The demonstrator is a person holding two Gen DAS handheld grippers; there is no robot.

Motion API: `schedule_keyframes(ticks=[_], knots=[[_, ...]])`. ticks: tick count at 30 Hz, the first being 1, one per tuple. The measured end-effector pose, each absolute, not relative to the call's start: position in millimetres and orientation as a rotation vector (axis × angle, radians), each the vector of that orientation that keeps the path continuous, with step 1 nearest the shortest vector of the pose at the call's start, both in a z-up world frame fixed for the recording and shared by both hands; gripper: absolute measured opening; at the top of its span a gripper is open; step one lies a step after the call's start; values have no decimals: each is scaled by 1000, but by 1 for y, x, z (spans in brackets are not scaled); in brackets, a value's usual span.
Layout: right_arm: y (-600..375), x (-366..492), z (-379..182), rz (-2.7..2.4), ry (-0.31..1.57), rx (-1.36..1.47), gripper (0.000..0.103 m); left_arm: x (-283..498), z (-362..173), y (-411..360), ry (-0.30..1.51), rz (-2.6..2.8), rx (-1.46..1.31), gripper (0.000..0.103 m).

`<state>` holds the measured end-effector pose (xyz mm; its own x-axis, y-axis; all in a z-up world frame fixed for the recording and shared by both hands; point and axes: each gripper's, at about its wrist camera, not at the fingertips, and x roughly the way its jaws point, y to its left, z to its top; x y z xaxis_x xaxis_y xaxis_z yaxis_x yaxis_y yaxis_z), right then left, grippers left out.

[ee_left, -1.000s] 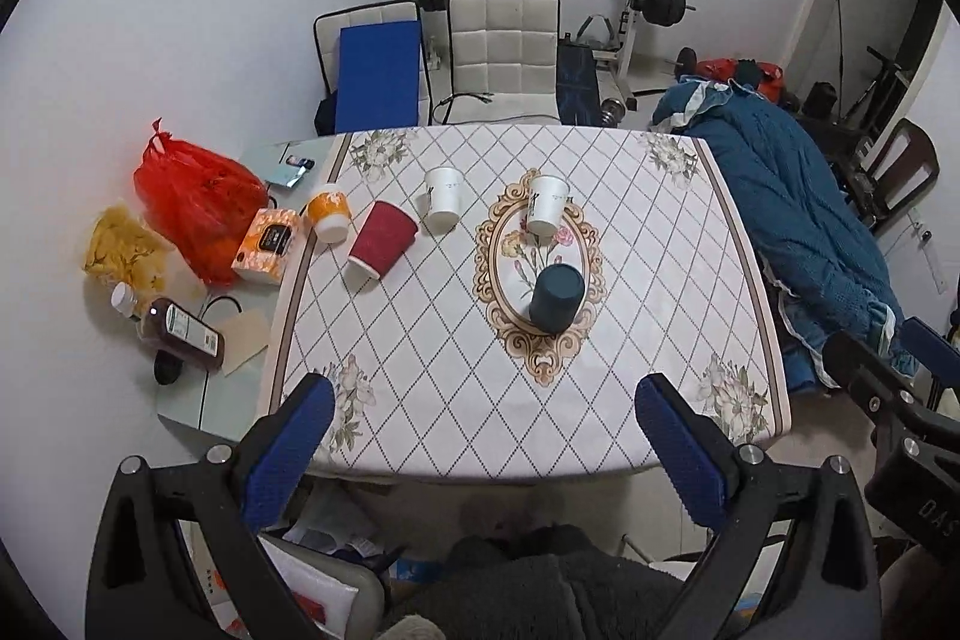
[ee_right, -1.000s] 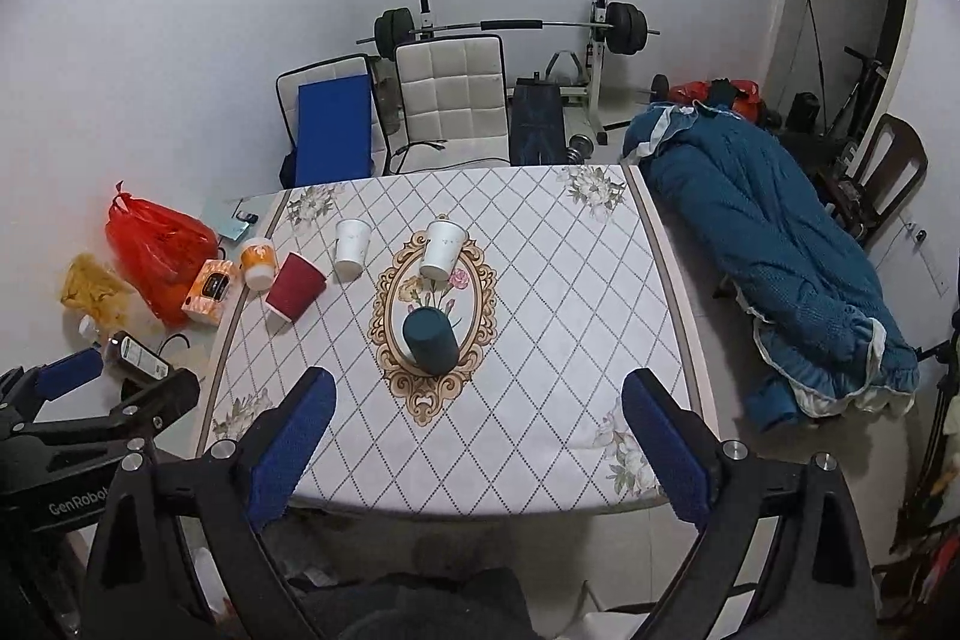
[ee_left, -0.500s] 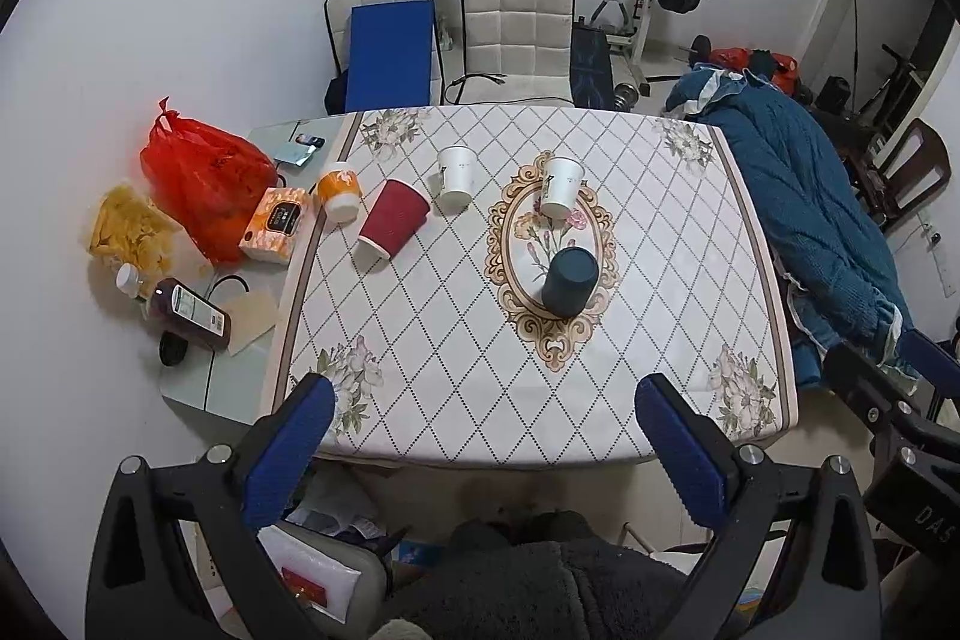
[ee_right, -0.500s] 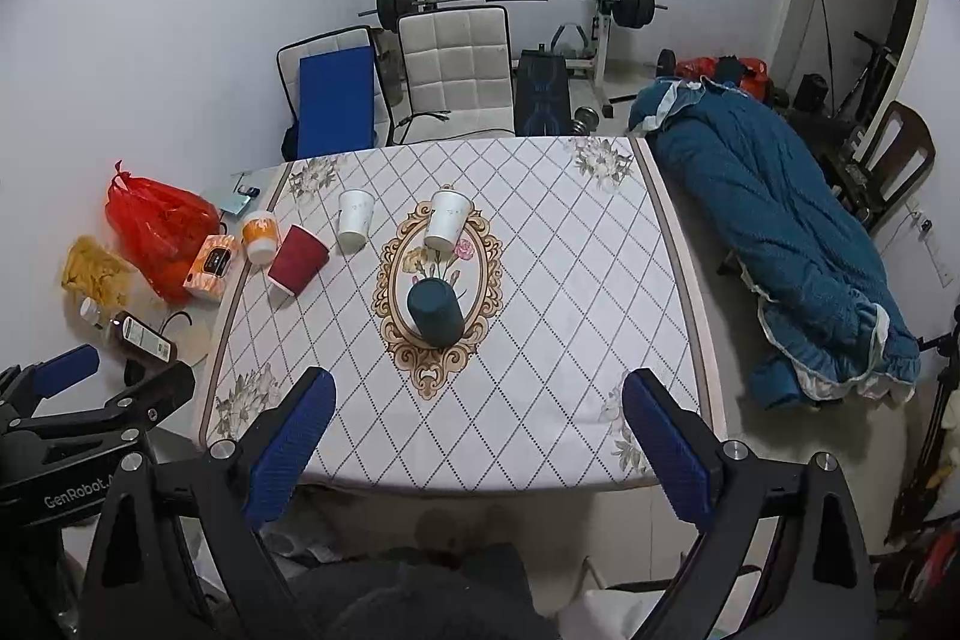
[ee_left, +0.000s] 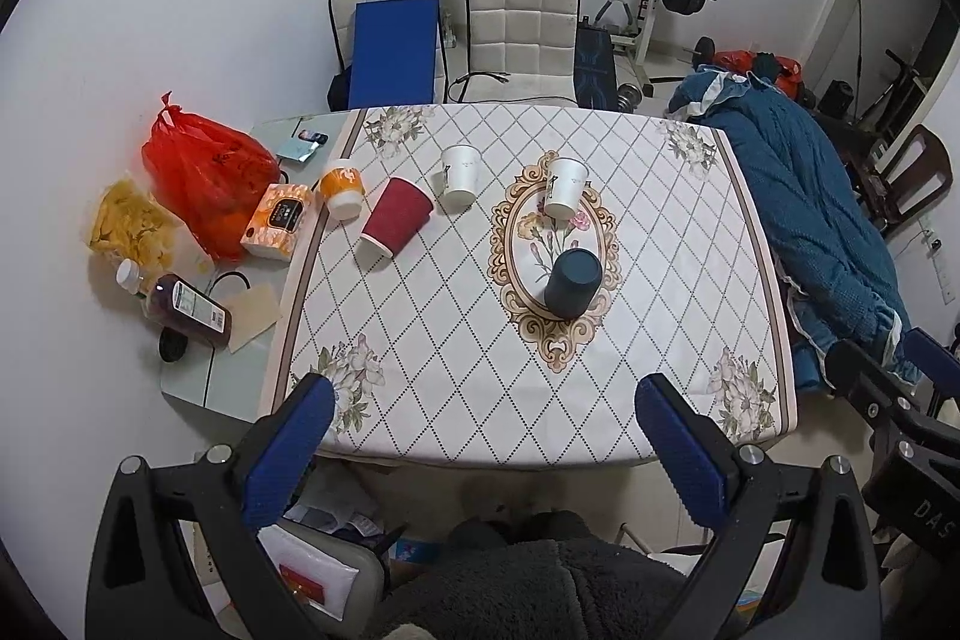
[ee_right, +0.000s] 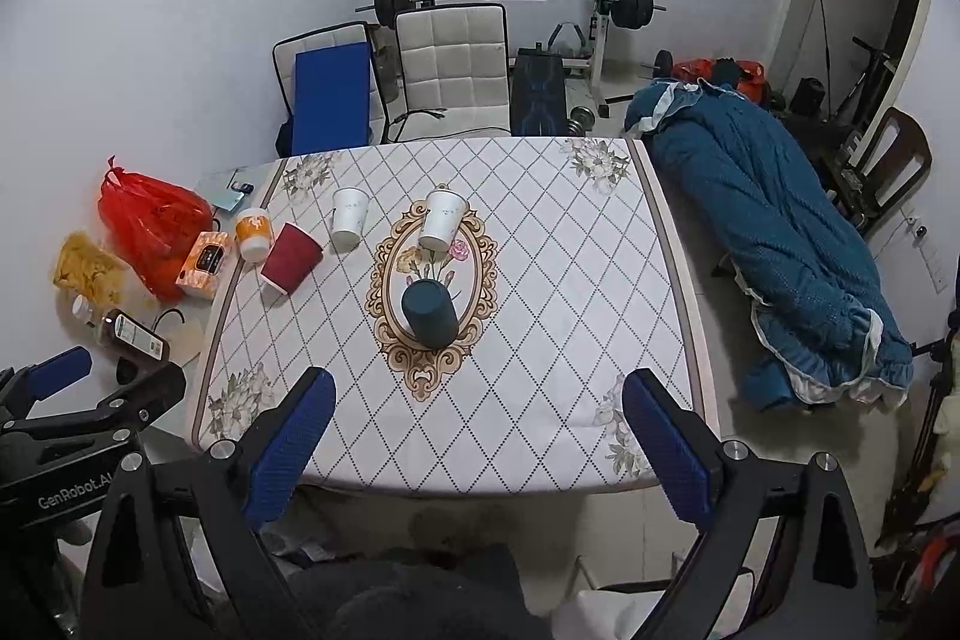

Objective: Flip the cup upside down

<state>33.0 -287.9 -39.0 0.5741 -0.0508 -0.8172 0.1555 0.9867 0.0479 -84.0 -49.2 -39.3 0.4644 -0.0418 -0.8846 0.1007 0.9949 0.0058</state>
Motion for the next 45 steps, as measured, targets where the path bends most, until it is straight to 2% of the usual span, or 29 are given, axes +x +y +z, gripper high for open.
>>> schedule_keyframes(ticks=[45], knots=[[-287, 32, -37, -91, 966, 101, 99, -90, -32, -48, 1083, -65, 56, 103]])
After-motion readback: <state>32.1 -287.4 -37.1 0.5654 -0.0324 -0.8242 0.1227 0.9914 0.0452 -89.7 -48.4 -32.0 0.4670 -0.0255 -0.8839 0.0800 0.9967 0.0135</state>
